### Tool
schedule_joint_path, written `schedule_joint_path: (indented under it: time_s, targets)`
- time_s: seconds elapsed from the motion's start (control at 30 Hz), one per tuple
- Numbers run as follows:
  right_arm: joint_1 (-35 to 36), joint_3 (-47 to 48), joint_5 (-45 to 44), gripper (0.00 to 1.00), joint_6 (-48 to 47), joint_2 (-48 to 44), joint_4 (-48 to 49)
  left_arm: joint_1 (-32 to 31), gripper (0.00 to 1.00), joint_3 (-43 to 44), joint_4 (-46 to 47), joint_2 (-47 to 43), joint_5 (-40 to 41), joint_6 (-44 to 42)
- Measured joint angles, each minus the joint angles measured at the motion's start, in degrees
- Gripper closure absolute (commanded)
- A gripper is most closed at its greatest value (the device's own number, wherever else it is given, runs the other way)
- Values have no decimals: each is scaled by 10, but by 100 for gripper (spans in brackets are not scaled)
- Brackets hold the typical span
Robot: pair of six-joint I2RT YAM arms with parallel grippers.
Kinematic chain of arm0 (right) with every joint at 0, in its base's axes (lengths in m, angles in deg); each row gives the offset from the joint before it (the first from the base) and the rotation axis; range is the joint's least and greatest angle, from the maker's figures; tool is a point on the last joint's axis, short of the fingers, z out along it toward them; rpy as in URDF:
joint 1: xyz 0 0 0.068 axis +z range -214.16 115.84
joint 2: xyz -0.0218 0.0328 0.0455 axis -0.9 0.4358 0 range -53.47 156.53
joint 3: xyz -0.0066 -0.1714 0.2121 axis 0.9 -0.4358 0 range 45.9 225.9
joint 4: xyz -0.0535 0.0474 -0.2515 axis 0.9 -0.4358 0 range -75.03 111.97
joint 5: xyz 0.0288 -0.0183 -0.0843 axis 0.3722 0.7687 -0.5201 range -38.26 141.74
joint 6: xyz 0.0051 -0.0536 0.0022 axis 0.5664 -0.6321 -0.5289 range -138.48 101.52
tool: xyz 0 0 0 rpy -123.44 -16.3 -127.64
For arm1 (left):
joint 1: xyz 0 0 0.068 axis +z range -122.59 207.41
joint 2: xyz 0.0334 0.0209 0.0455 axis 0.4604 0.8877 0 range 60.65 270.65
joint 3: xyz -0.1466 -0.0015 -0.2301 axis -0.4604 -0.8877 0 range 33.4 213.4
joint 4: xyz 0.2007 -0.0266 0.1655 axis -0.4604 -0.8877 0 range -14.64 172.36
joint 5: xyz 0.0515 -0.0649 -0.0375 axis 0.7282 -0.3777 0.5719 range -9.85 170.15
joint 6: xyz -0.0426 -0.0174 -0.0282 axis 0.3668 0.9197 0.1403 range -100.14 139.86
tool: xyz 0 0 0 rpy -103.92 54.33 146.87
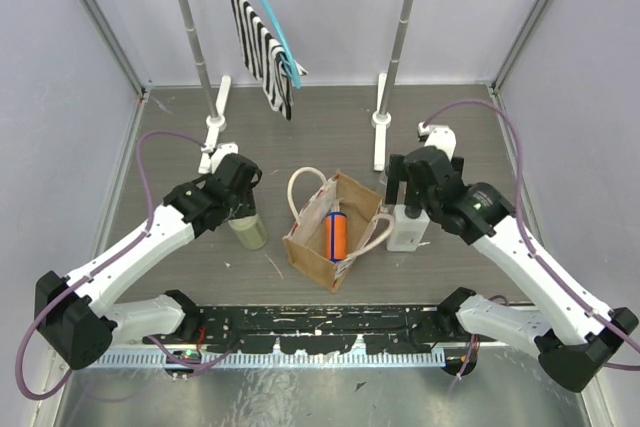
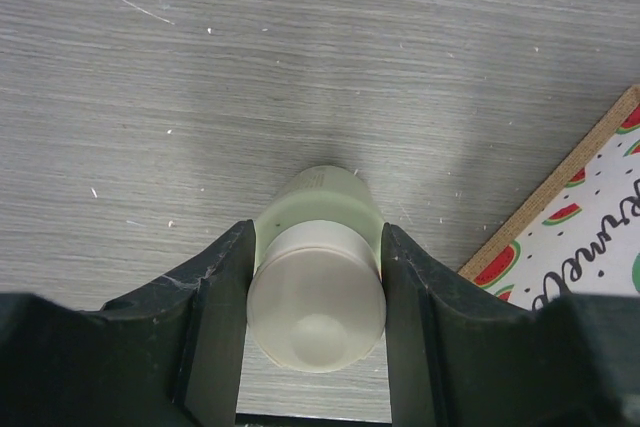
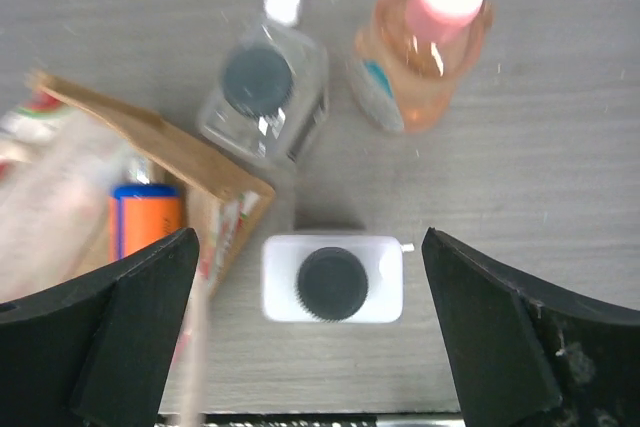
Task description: Take the personal care products out of the canvas bag
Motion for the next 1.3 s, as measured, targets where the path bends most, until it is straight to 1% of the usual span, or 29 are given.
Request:
schedule_joint_path:
  time_s: [0.13, 0.17, 0.23, 0.27, 0.37, 0.4, 0.47, 0.5, 0.6, 0.7, 0.97, 1.1, 1.17, 1.3]
  targets:
    - [14, 100, -15, 1, -25, -1, -5, 1, 100, -15, 20, -11, -2, 5]
    - [19, 121, -14, 3, -35, -1, -2, 2, 97, -17, 25, -11, -1, 6]
    - [30, 151, -3, 5, -51, 7, 10, 2, 85, -18, 31, -10, -1, 6]
    - [35, 160, 8, 5, -59, 13, 16, 3, 76, -19, 32, -10, -2, 6]
    - [49, 177, 54, 6, -72, 47, 34, 3, 36, -17, 32, -9, -7, 6]
    - [54, 177, 68, 6, -74, 60, 39, 3, 29, -15, 28, -9, -9, 6]
    - [63, 177, 106, 6, -77, 95, 46, 3, 21, -7, 17, -7, -24, 13]
    - [67, 176, 125, 6, -77, 118, 51, 3, 19, -1, 10, -7, -31, 16]
    - [78, 157, 166, 6, -74, 181, 62, 2, 19, 20, -2, -16, -40, 21]
    - [84, 131, 190, 6, -62, 219, 66, 2, 20, 53, -24, -36, -42, 21]
    - [84, 71, 221, 6, -22, 262, 79, 2, 19, 169, -75, -85, -48, 14]
    - [84, 44, 234, 6, -5, 302, 104, -1, 19, 238, -94, -79, -92, 4]
    - [85, 37, 239, 6, 0, 323, 114, -13, 19, 269, -97, -67, -108, 2]
    - [90, 34, 241, 6, 10, 360, 133, -68, 18, 304, -98, -37, -122, -2]
